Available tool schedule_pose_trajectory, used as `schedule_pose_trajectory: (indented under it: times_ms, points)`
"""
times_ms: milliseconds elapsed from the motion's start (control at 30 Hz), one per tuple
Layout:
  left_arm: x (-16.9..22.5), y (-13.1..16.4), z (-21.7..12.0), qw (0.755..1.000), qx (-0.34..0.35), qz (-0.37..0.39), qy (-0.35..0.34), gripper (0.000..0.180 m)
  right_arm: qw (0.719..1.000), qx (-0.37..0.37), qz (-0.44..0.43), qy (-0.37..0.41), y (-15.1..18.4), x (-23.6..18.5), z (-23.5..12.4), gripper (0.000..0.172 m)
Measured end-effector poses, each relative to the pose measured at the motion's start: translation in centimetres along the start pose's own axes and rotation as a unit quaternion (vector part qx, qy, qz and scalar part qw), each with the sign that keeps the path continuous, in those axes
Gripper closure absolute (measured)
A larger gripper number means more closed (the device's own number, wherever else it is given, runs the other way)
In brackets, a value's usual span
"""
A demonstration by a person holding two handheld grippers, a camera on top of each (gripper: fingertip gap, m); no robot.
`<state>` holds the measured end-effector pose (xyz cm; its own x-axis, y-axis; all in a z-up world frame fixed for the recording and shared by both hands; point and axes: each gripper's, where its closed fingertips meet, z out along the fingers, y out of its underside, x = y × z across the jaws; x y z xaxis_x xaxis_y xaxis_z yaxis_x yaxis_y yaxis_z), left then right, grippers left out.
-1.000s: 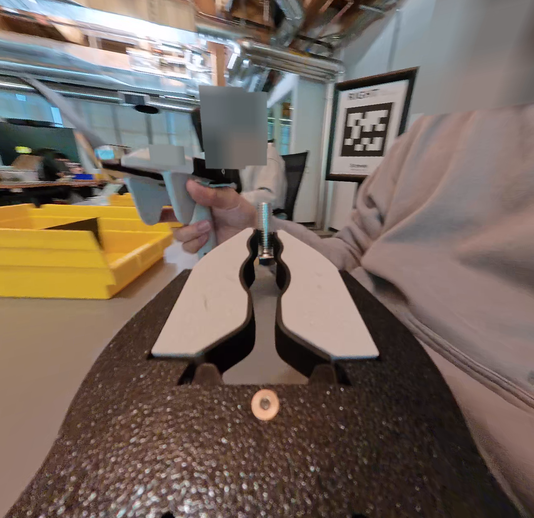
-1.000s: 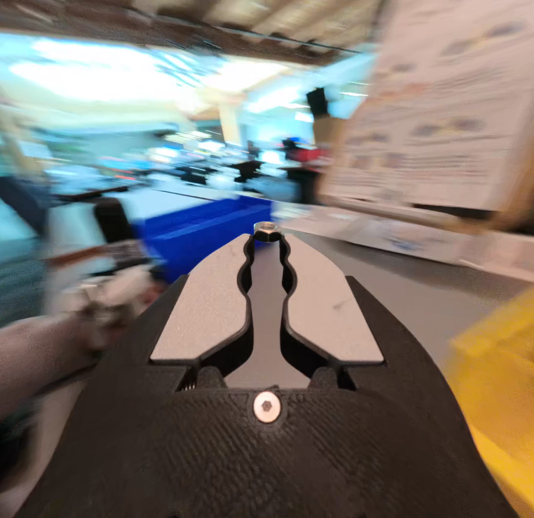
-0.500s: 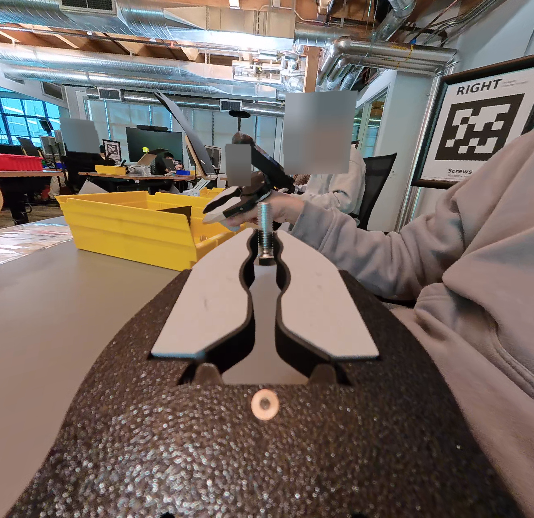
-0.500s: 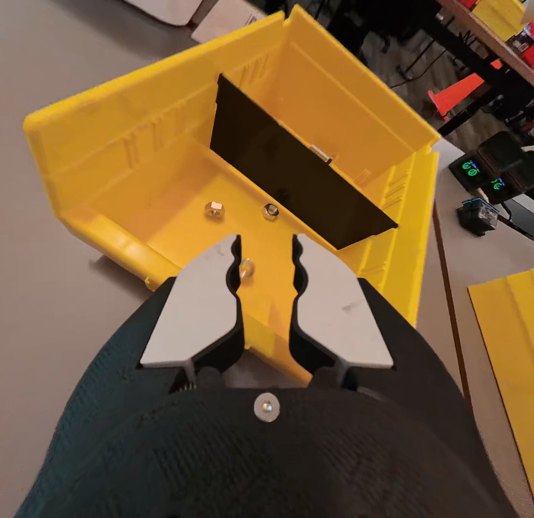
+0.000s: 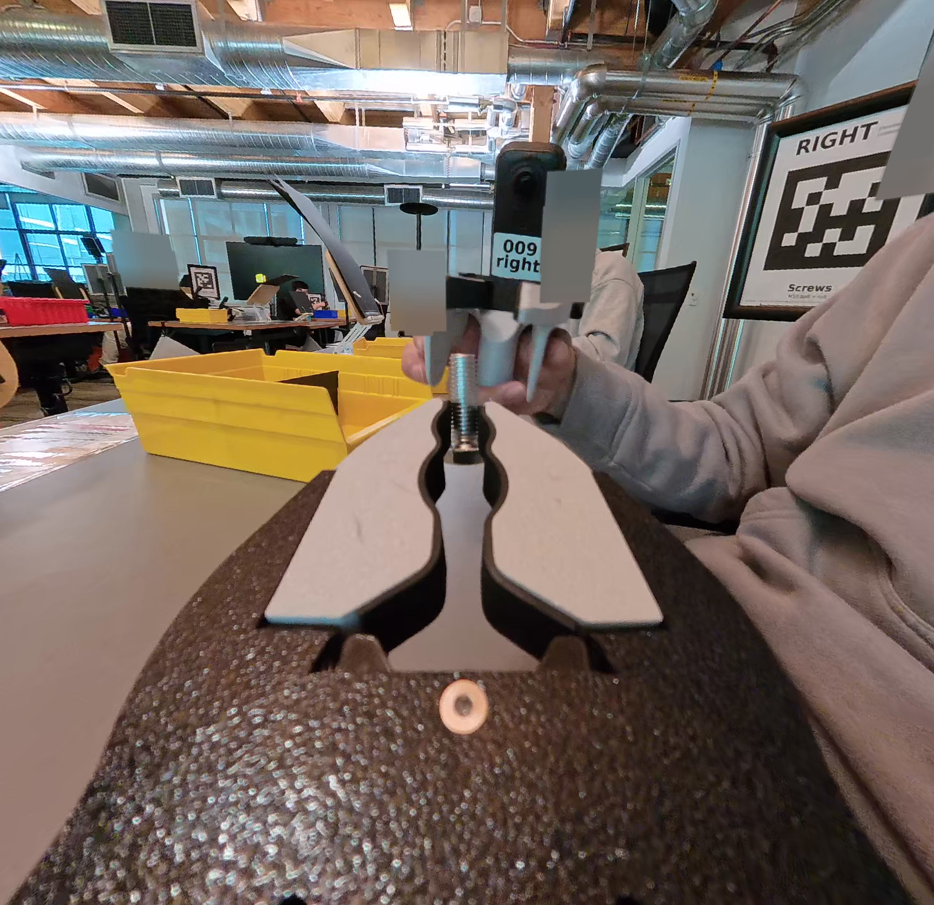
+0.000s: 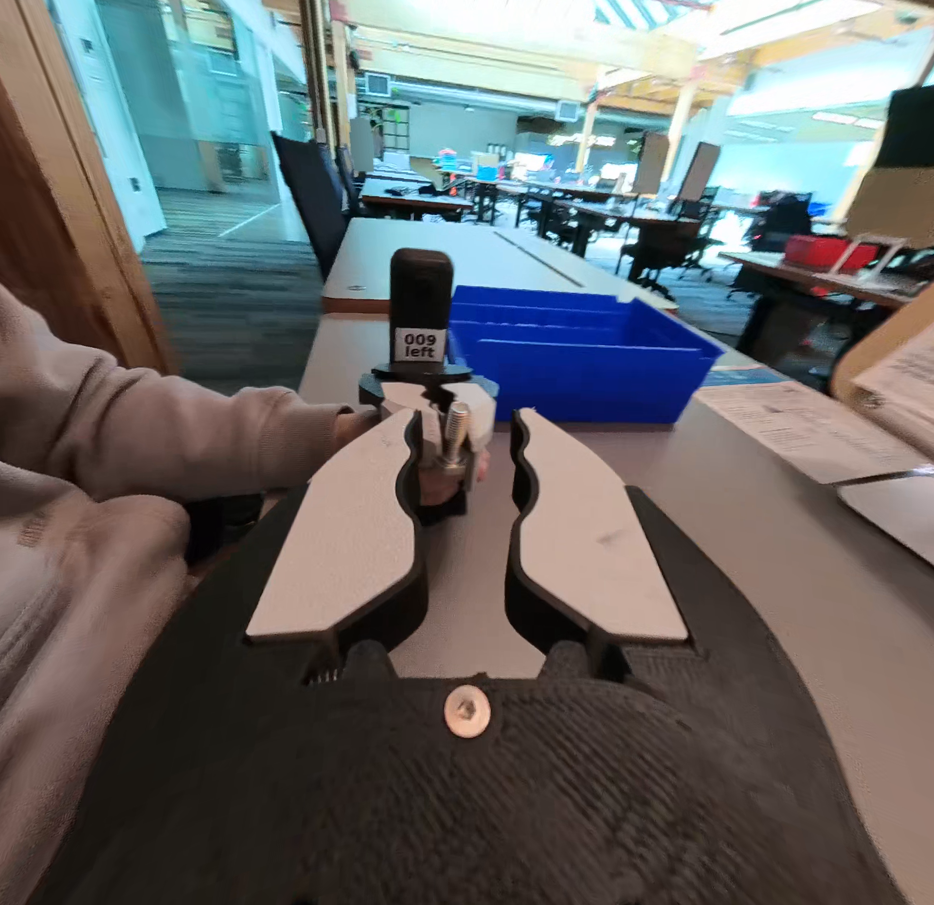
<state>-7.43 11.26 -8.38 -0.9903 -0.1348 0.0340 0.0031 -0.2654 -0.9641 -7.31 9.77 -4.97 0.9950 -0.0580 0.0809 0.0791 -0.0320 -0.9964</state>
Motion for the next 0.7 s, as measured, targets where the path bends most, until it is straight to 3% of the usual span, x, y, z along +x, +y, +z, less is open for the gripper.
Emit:
schedule_pose_trajectory:
  times_ms: [267,433,500,567,700]
  points:
    - [0.4,0.4,0.4,1.0,-0.015,0.008,0.012,0.172,1.0,-0.005,0.022,-0.006,2.2,-0.8,3.2,0.162]
    - [-0.4,0.6,0.5,1.0,-0.019,0.014,-0.018,0.171,0.999,-0.037,-0.016,0.015,2.5,-0.2,3.0,0.163]
    - [-1.4,0.6,0.4,0.998,-0.019,0.019,-0.056,0.155,0.994,-0.062,-0.046,0.073,2.2,1.6,1.9,0.163]
    - [-2.2,0.5,0.1,0.996,-0.019,0.028,-0.088,0.139,0.969,-0.118,-0.103,0.19,1.6,6.0,-1.3,0.163]
    - [-2.6,0.5,-0.2,0.993,-0.031,0.046,-0.105,0.137,0.838,-0.293,-0.173,0.426,0.6,17.8,-13.0,0.162]
